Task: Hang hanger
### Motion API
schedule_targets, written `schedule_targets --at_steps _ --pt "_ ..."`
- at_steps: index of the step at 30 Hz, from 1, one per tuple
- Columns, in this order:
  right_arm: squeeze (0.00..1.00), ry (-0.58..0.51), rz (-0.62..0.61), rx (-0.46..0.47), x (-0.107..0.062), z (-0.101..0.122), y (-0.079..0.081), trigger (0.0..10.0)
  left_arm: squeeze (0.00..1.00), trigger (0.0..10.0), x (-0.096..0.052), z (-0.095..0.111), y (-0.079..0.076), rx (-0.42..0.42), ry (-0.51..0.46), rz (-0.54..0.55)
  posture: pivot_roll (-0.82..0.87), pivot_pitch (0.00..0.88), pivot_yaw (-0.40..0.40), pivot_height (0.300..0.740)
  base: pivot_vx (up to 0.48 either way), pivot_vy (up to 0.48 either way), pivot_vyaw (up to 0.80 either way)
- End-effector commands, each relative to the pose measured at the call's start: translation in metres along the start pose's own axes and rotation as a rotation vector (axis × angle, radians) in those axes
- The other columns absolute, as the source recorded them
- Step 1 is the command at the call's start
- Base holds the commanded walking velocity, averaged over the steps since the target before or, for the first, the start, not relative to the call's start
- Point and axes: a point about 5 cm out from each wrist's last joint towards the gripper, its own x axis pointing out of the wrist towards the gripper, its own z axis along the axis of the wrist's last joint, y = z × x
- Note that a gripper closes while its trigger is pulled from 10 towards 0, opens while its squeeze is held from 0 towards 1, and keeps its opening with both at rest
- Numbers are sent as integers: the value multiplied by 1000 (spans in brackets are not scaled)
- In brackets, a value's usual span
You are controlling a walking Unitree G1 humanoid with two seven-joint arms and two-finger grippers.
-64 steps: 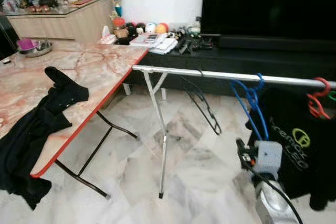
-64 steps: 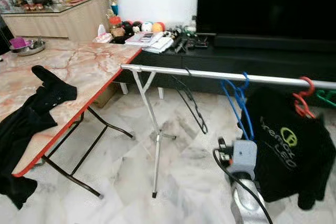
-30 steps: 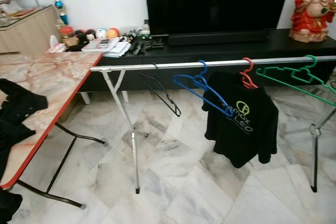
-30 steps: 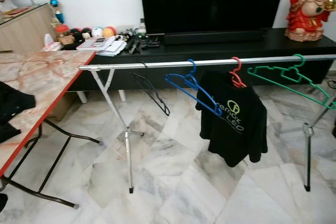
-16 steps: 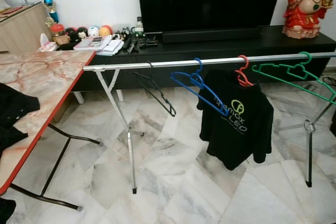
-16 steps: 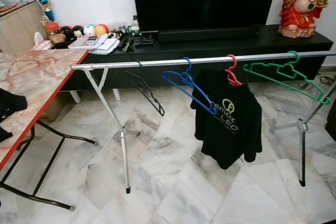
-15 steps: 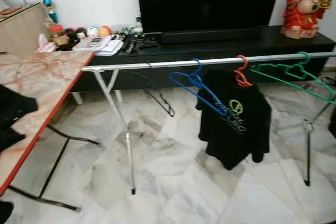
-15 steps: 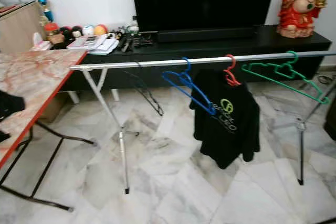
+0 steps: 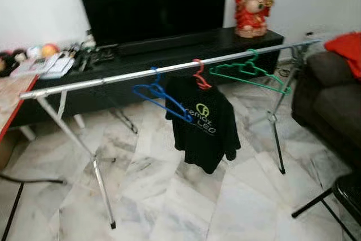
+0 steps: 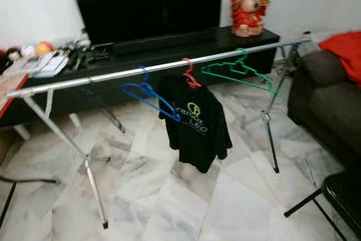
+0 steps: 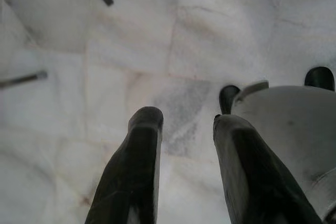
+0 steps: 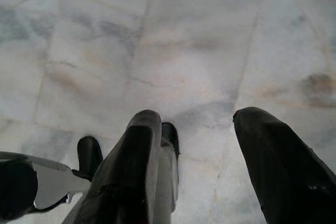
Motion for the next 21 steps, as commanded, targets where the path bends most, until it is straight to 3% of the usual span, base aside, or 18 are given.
schedule_targets --at_steps 1,21 --pt "0 -8 18 -4 1 2 6 10000 0 10000 -1 -1 4 -5 0 3 3 10 57 740 0 0 -650" --pt "0 3 21 -16 0 -1 7 10000 0 10000 -1 4 15 7 -1 7 3 9 60 740 0 0 -643"
